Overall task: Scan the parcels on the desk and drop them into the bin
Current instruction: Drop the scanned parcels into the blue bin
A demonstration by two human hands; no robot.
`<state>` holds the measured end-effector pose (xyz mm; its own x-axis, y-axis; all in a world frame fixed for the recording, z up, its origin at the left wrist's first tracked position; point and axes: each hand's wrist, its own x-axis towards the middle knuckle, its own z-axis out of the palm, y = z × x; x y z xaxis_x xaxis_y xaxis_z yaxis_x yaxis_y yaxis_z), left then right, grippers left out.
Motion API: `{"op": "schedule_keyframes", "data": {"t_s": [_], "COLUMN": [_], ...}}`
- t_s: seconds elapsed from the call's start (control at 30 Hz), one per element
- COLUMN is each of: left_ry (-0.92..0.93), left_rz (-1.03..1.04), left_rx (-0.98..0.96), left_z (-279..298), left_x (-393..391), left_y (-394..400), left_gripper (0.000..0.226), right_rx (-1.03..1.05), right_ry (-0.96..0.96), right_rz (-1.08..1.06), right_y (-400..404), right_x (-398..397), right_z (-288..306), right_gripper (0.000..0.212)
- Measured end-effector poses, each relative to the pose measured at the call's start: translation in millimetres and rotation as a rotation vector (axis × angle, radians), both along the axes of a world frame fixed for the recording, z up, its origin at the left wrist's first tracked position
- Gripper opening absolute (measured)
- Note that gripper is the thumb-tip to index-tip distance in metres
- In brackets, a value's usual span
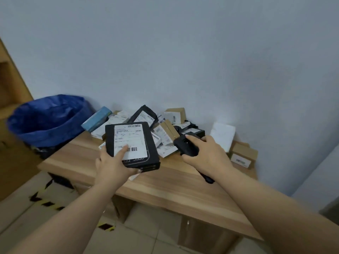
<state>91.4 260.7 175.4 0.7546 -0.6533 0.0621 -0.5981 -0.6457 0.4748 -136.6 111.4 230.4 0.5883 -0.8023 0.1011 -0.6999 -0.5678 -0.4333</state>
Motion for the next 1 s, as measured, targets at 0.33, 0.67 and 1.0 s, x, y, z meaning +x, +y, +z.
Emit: {"op": "schedule_keyframes", "data": {"t_s": [0.33,0.67,1.0], "left_ry": [-0.065,-0.176,-0.131], "left_rz": [0.285,0.495,0.578], "left_rx": [-0.001,0.061,0.106], "left_z": [18,50,45], "left_x": [139,339,516], "left_y": [132,289,331], "left_gripper": [0.087,0.086,0.089], "right_rx": [0.013,-0.008,0.041], "right_ry": [-0.081,-0.156,-0.165], "right_rz": [0.248,0.514,0.618], "right_y": [68,190,237], "right_x": [208,473,683], "right_z": [0,11,-2], "right_gripper": [0.074,0.074,0.072]}}
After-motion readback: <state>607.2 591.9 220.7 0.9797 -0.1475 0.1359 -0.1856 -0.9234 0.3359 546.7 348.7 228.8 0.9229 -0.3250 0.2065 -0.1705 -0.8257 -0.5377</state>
